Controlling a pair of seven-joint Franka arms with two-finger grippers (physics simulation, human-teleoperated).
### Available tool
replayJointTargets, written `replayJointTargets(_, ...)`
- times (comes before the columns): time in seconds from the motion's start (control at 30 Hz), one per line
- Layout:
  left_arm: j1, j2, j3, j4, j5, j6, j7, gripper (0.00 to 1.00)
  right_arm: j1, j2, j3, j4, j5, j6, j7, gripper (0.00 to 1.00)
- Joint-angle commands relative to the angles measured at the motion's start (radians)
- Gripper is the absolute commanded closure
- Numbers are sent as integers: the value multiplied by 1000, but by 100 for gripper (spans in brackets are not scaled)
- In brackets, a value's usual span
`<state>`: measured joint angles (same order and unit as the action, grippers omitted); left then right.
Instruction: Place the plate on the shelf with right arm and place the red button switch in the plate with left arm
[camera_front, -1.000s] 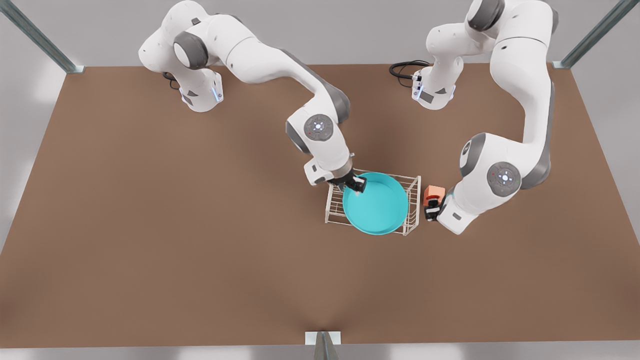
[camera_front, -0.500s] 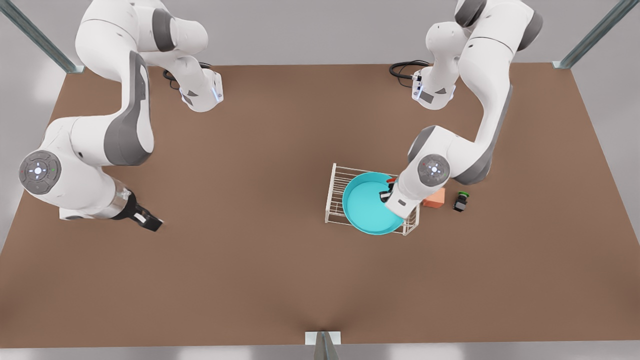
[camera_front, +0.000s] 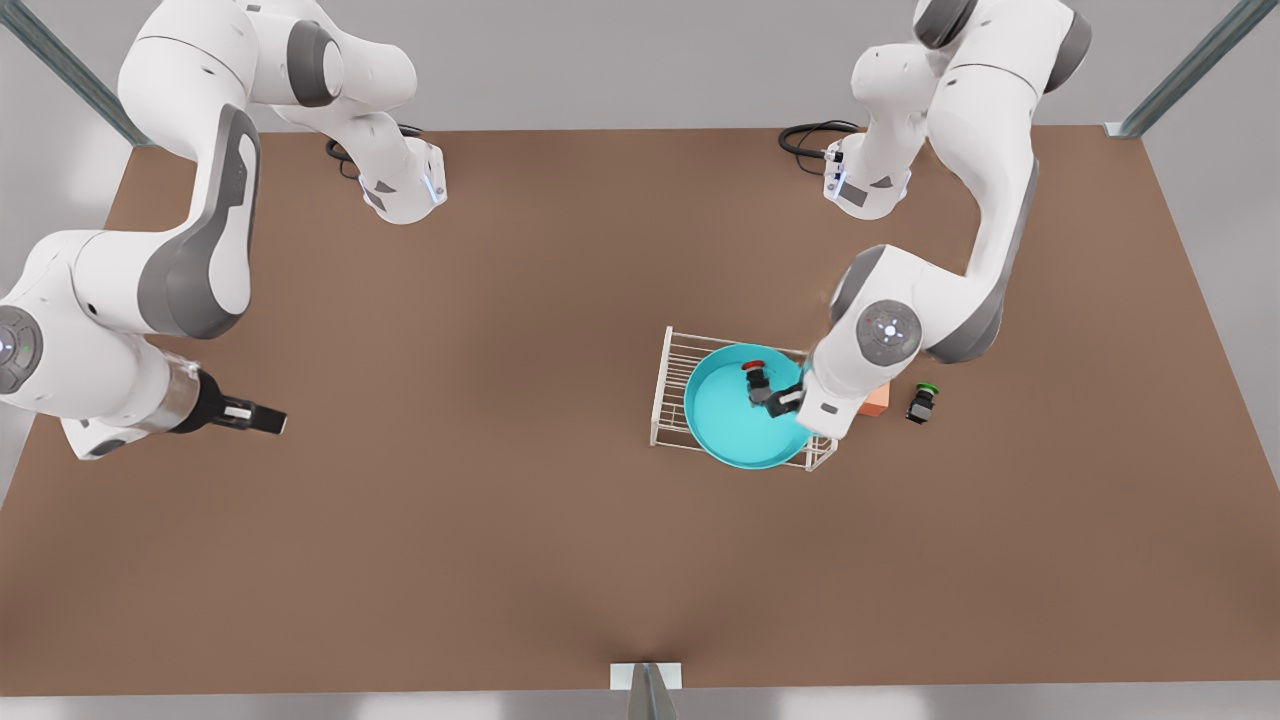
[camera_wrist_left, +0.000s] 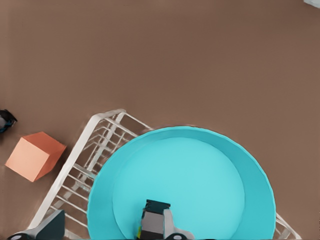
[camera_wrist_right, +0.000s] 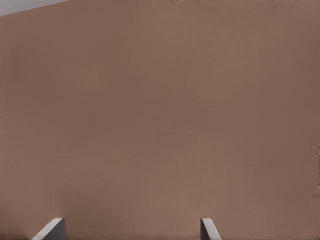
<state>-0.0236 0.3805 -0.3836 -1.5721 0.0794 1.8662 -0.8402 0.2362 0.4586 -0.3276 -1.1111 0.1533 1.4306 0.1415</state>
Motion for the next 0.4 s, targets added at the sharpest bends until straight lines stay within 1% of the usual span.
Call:
replayJointTargets(0.0,86,-12,2,40,8,-71,145,0,-12,-2,-4,5,2,-2,-379,0)
replayJointTargets(0.07,189,-12,3,93,10,-90,338,0,-11,-2,5,5,2,-2,-385,0)
replayJointTargets(0.1,217,-3,3,128,13,-90,380,0,-12,-2,2,5,3,-4,-384,0)
replayJointTargets(0.17,220,5,2,146,51,-91,408,0,-12,-2,5,5,2,-4,-384,0)
replayJointTargets(0.37,222,5,0,144,39,-93,411,0,-25,12,15,4,25,-7,-372,0)
